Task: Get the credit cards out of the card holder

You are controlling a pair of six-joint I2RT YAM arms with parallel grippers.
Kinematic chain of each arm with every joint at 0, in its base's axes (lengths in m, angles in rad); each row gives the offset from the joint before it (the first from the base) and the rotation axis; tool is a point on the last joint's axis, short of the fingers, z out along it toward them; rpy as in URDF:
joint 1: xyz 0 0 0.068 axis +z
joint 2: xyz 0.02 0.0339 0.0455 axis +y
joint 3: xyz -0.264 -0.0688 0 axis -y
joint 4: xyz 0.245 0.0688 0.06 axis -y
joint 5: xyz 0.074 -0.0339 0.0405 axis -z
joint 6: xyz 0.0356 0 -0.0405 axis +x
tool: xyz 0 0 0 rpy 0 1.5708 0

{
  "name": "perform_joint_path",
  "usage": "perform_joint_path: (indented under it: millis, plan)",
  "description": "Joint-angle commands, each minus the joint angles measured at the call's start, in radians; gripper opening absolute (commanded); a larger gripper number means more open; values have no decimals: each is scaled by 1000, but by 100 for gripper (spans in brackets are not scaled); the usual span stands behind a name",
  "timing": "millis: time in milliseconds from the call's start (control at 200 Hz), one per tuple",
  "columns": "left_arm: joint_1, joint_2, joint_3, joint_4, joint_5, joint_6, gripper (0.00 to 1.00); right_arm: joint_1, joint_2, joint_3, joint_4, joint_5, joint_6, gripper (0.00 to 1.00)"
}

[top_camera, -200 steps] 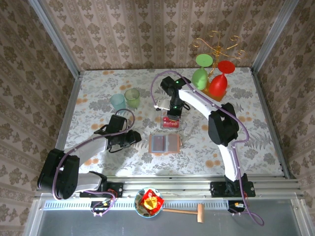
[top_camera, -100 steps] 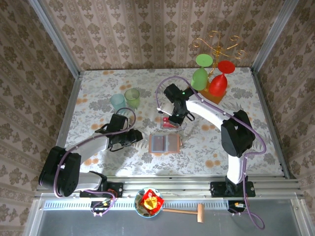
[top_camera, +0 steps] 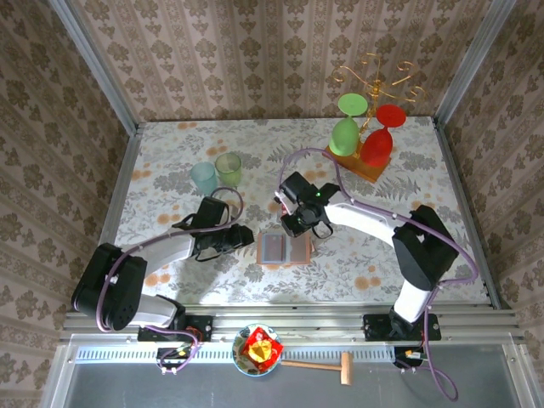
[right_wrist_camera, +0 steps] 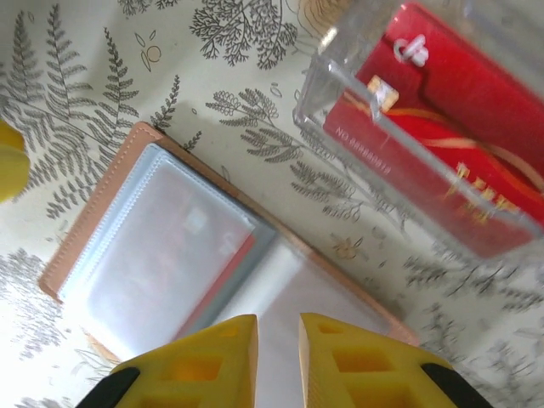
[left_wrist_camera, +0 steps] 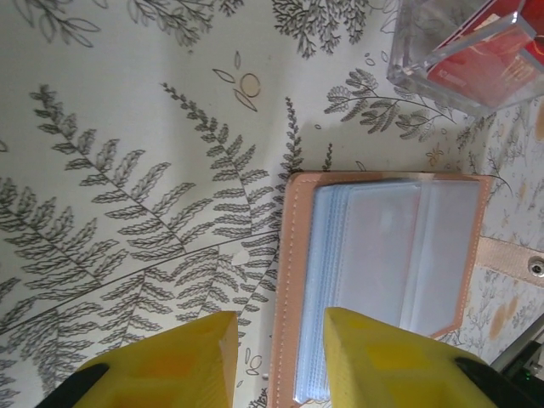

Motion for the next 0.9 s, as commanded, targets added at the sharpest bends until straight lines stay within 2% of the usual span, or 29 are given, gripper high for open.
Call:
perform_joint_path:
  millis: [0,130,270,440,895]
  plan:
    - [-15,11,20,21,17,-17,32,9,-77,-72,136,-29,275,19]
    - [-30,17,11,51,30,-39,32,9,-97,-109,136,-82,399,19]
    - [-56,31,8,62,28,-49,32,9,-88,-113,121,-129,465,18]
    - [-81,42,-1,76,15,-64,32,10,-87,-144,177,-176,491,21]
    - [-122,60,-25,109,-11,-96,32,11,-80,-153,178,-188,503,26]
